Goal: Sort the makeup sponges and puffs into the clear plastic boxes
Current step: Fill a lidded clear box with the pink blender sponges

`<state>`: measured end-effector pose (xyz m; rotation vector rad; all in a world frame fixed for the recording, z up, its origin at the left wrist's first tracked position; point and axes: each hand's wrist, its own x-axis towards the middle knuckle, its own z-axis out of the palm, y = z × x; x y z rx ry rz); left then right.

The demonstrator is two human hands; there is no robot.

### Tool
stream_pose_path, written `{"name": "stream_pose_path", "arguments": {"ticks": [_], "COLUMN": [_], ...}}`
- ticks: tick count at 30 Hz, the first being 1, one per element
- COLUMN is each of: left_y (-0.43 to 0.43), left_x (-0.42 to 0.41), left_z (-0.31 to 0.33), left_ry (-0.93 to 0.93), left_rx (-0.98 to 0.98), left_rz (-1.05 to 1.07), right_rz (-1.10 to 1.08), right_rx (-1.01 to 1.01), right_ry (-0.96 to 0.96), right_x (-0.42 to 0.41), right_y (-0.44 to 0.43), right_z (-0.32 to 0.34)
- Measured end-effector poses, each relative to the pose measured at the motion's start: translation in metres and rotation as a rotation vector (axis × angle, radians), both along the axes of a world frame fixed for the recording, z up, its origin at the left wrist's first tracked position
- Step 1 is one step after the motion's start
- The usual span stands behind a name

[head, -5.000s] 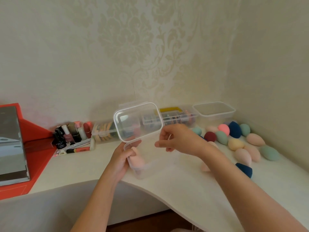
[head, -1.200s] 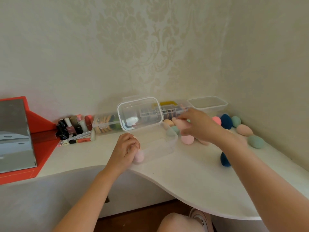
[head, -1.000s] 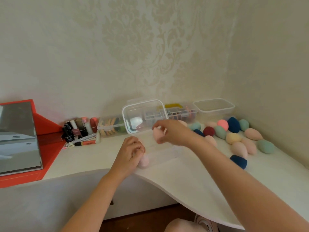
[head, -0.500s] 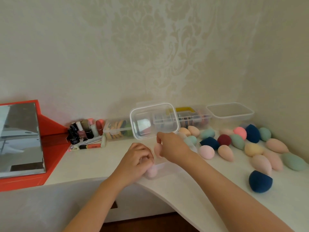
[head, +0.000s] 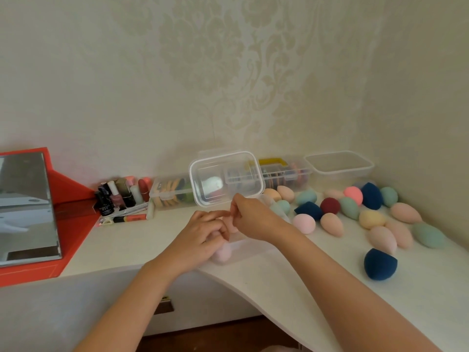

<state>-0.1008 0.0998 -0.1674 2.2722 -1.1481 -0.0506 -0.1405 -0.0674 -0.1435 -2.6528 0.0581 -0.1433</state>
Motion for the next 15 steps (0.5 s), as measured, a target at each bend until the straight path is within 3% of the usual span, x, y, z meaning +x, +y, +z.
{"name": "stream_pose_path", "arguments": {"ticks": [4,9,13,15], "left_y": [-0.002,-0.008,-0.008,-0.010], "left_x": [0.000,0.001,-0.003,-0.005], "left_z": [0.006,0.012,0.013,0.013], "left_ry": [-0.044,-0.046,-0.001,0.015], "left_rx": [0.113,0.240,0.184,0.174], "left_rz": [-0.009,0.000,0.021,0.032], "right_rz": [0.010,-0.002,-0.329,-0.487], "right_rx": [-0.038,0.057,0.028,-0.092], "right_ry": [-0.028,-0.091,-0.232,-0.185], "right_x": [-0.002,-0.010,-0.019,-0.027], "right_y": [0.000,-0.007,-0.049,-0.069], "right_z": [0.000,0.015,0.036,0.037]}}
